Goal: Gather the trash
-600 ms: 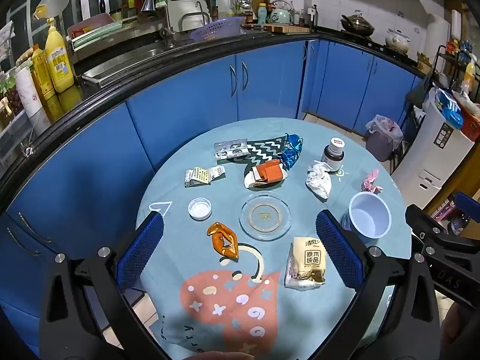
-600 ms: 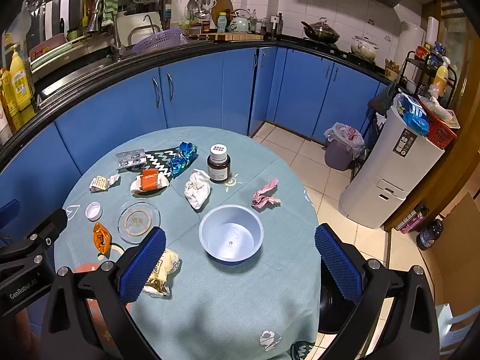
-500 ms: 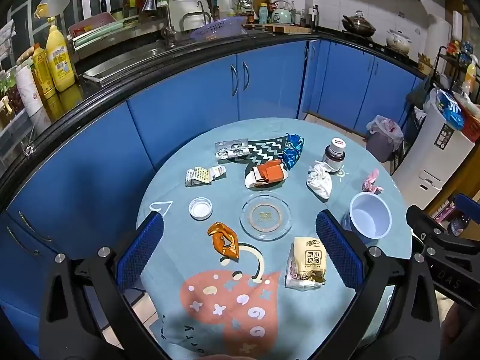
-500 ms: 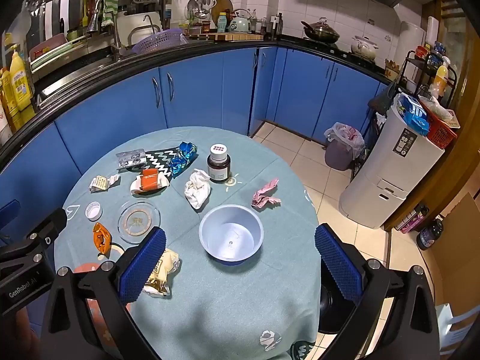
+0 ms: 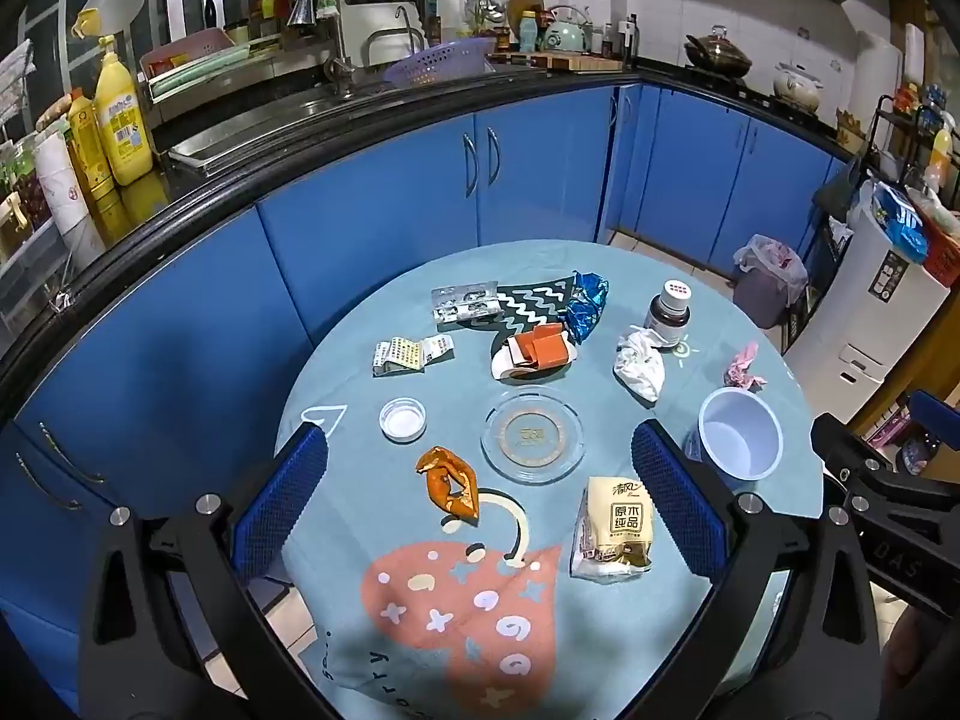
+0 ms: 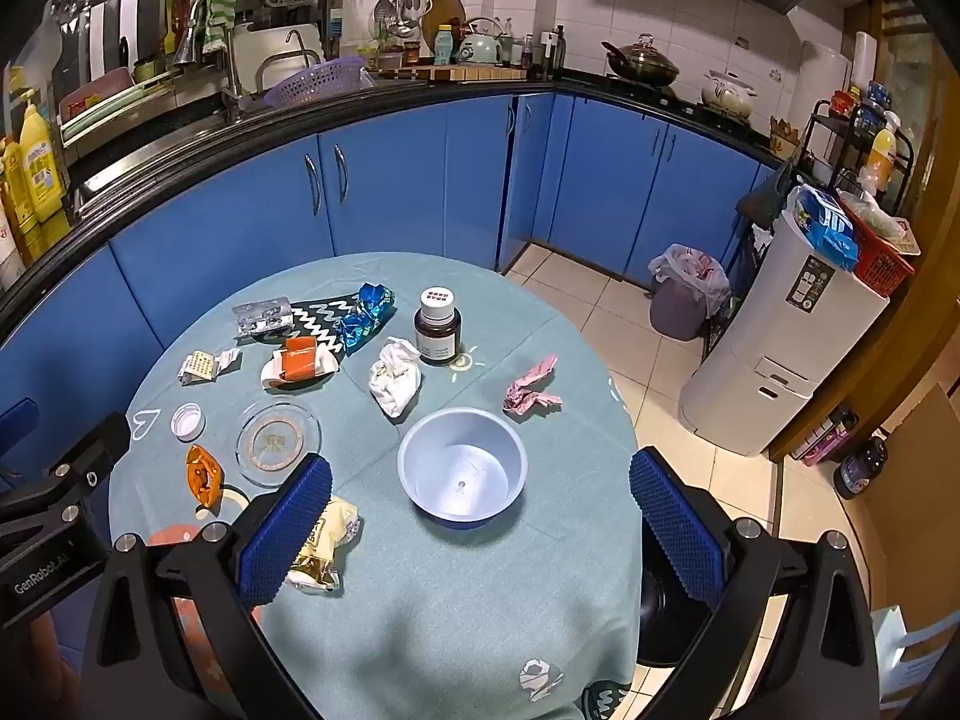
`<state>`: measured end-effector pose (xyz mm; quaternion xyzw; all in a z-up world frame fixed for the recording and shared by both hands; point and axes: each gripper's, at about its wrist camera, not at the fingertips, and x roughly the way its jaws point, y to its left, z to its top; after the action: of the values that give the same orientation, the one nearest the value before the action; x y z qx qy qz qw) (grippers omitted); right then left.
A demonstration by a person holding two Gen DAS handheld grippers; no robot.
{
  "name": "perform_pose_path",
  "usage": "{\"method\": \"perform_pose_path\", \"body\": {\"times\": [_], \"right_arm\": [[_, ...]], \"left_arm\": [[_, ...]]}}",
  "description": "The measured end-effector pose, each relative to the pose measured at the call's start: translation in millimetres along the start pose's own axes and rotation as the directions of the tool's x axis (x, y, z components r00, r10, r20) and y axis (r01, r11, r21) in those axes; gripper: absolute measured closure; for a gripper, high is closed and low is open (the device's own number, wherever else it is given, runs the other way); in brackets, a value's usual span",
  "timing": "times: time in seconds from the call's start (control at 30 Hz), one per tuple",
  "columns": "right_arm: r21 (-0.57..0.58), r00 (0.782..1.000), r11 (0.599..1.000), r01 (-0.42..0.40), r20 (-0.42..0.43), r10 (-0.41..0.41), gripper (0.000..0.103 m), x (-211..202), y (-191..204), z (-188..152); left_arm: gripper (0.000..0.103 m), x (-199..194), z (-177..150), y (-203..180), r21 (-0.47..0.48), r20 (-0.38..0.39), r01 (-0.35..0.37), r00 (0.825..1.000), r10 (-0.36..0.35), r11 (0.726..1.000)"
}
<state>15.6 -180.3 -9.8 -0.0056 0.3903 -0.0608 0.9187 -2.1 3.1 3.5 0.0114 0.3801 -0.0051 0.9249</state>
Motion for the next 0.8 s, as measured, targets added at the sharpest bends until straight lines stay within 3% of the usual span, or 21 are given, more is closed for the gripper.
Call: {"method": "perform_pose_path", "body": {"times": [0.8], "right_arm": [[0.002,1.0,1.0,-0.001,0.0,0.001,0.006,-0.1,-0.3,0.9]], "left_arm": [[0.003,-2.4,1.2,-1.3,0.0,0.001,-0.001,1.0,0.001,1.0]]}}
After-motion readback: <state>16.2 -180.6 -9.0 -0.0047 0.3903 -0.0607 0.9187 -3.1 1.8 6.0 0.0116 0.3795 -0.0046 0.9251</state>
